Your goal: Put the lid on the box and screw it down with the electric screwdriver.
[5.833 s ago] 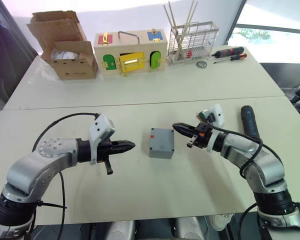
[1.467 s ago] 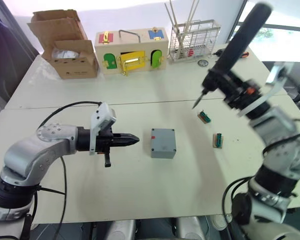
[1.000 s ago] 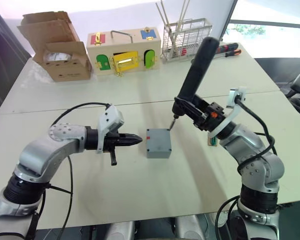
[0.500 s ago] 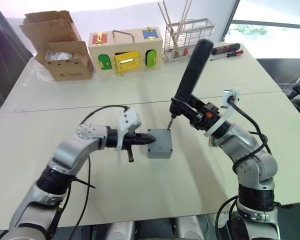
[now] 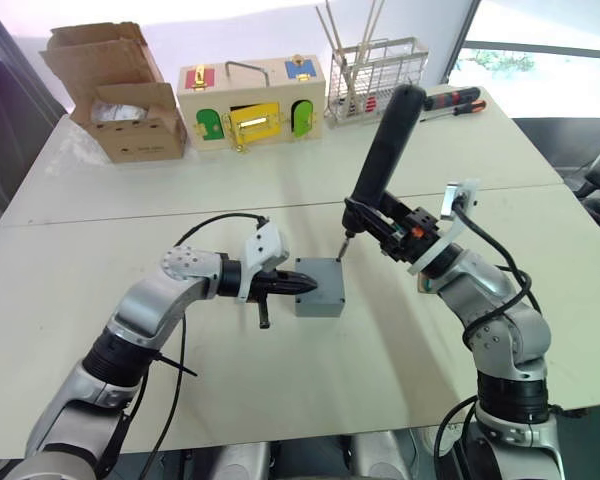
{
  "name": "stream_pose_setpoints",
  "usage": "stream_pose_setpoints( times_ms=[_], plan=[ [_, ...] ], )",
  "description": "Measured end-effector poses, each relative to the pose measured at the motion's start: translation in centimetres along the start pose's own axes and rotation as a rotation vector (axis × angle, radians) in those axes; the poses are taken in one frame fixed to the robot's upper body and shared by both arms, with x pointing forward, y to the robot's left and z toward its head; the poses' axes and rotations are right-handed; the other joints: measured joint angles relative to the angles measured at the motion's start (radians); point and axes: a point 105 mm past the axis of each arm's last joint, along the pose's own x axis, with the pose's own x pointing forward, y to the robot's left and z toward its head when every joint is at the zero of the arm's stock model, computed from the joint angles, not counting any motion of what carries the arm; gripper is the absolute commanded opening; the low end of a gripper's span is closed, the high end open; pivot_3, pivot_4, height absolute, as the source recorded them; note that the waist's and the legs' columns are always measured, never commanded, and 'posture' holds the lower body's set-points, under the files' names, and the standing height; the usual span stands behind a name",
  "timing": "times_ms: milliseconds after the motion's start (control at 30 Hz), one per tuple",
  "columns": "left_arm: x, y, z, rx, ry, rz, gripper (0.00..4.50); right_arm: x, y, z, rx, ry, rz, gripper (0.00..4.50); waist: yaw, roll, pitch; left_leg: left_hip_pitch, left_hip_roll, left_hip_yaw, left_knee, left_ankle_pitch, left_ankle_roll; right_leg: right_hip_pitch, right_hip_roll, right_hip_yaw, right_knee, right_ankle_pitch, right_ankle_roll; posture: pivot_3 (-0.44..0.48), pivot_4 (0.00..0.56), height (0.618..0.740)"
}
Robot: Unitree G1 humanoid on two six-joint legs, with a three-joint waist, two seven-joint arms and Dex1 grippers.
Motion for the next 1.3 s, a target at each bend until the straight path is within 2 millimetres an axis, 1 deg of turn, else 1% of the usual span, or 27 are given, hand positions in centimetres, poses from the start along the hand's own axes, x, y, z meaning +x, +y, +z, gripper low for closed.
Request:
stream_pose_setpoints(
  times_ms=[67,100,167,200,233,267,300,567,767,900,1067,1300],
  plan=[
    [0.0,0.0,0.0,-0.002,0.0,-0.001,0.0,-0.1,1.0,-0.4,-0.071,0.037,0.053,1.86,0.0,0.0,-0.001,0.0,0.0,0.0,0.0,0.0,0.0,0.0,0.0,0.0,0.0,0.0,0.0,0.0,0.15,0.739],
    [0.0,0.0,-0.1,-0.004,0.002,0.0,0.0,-0.2,1.8,-0.4,-0.121,0.049,0.093,1.86,0.0,0.0,-0.003,0.001,0.0,0.0,0.0,-0.001,0.001,0.001,0.0,0.0,0.0,0.0,0.0,0.0,0.15,0.739],
    [0.1,0.0,-0.4,-0.01,0.008,0.006,0.0,-0.4,2.6,-1.1,-0.168,0.067,0.126,1.86,-0.001,-0.004,-0.009,0.004,0.0,0.0,-0.001,-0.001,0.002,0.004,0.001,-0.001,-0.001,0.0,0.0,0.0,0.15,0.739],
    [0.1,0.0,-0.4,-0.01,0.008,0.007,0.0,-0.4,2.7,-1.1,-0.17,0.067,0.127,1.86,-0.001,-0.005,-0.009,0.005,0.0,0.0,-0.001,-0.001,0.002,0.005,0.001,-0.001,-0.001,0.0,0.0,0.0,0.15,0.739],
    [0.1,0.0,-0.5,-0.013,0.013,0.013,0.0,-0.5,2.7,-1.2,-0.182,0.066,0.127,1.86,-0.002,-0.007,-0.011,0.01,0.0,0.0,-0.001,-0.005,0.008,0.009,0.002,-0.001,-0.003,0.0,0.0,0.0,0.15,0.739],
    [0.2,0.1,-0.8,-0.021,0.014,0.02,0.0,-0.5,2.9,-1.7,-0.194,0.073,0.13,1.86,-0.002,-0.007,-0.015,0.017,0.001,0.001,-0.004,-0.006,0.01,0.016,0.001,0.0,-0.004,-0.001,0.001,0.0,0.15,0.739],
    [0.3,0.1,-0.9,-0.025,0.012,0.022,0.0,-0.4,3.0,-1.9,-0.195,0.075,0.131,1.86,-0.002,-0.008,-0.017,0.018,0.001,0.001,-0.004,-0.007,0.011,0.016,0.001,0.0,-0.004,-0.002,0.001,0.0,0.15,0.739],
    [0.5,0.1,-1.1,-0.027,0.017,0.03,0.0,-0.4,3.2,-2.7,-0.215,0.077,0.133,1.86,-0.001,-0.01,-0.028,0.018,0.001,0.0,-0.004,-0.007,0.01,0.016,0.001,0.0,-0.004,-0.002,0.001,0.0,0.15,0.739],
    [0.5,0.2,-1.3,-0.028,0.026,0.035,0.0,-0.3,2.9,-3.1,-0.2,0.07,0.123,1.86,0.0,-0.011,-0.035,0.019,0.001,0.0,-0.004,-0.007,0.011,0.019,0.001,0.0,-0.006,-0.002,0.001,0.0,0.15,0.739],
    [0.5,0.2,-1.4,-0.027,0.032,0.038,0.0,-0.5,2.8,-3.3,-0.2,0.063,0.126,1.86,0.001,-0.011,-0.037,0.02,0.001,-0.001,-0.004,-0.008,0.012,0.023,0.002,-0.001,-0.012,-0.002,0.001,0.0,0.15,0.739],
    [0.5,0.3,-1.5,-0.031,0.036,0.04,0.0,-0.5,2.4,-3.5,-0.183,0.059,0.113,1.86,0.001,-0.011,-0.038,0.027,0.002,-0.001,-0.005,-0.01,0.014,0.032,0.001,-0.002,-0.016,-0.002,0.001,0.0,0.15,0.739],
    [0.5,0.3,-1.5,-0.033,0.038,0.04,0.0,-0.4,2.3,-3.6,-0.169,0.053,0.105,1.86,0.002,-0.011,-0.038,0.029,0.002,-0.002,-0.005,-0.01,0.014,0.033,0.001,-0.002,-0.016,-0.003,0.002,0.0,0.15,0.739]
  ],
)
